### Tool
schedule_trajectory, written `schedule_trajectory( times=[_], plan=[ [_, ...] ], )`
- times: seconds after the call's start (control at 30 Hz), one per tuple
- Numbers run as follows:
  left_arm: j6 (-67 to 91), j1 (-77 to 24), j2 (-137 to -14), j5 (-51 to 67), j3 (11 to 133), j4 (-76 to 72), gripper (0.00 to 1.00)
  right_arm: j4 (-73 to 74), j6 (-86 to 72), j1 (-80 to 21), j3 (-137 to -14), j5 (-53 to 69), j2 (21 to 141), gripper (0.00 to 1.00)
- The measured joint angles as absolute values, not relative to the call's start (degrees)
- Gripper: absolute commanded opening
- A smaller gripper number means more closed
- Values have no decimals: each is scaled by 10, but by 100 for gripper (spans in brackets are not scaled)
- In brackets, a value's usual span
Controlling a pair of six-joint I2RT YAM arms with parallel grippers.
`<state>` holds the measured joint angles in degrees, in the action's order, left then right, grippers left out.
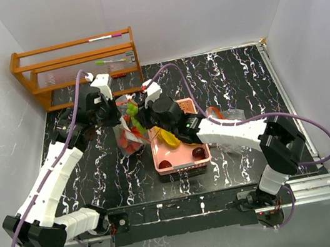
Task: Place the food in the zip-top bag and seal the zipper
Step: Place the fake fruit in the zipper food storage bag.
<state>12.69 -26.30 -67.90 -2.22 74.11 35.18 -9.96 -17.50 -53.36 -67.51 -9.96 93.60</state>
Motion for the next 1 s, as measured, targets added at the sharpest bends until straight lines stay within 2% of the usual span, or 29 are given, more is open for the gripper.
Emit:
schedule_trajectory(
  times=[0.13,0.23,0.43,0.63,0.8,1.0],
  plan=[
    [129,-263,-678,-16,736,351,0,-99,-178,-534,-676,-142,936,67],
    [130,-263,-678,-11,726,347,0,-99,-174,-534,-677,-135,935,81],
    [131,-263,-678,-16,703,338,0,-76,-166,-535,-677,-80,904,81],
    [131,-263,-681,-34,701,335,0,-29,-167,-540,-650,-61,788,80],
    [129,-263,-681,-47,702,335,0,72,-183,-543,-641,-108,698,78],
    [126,-263,-681,-54,702,335,0,244,-243,-542,-610,-157,701,73]
  ],
)
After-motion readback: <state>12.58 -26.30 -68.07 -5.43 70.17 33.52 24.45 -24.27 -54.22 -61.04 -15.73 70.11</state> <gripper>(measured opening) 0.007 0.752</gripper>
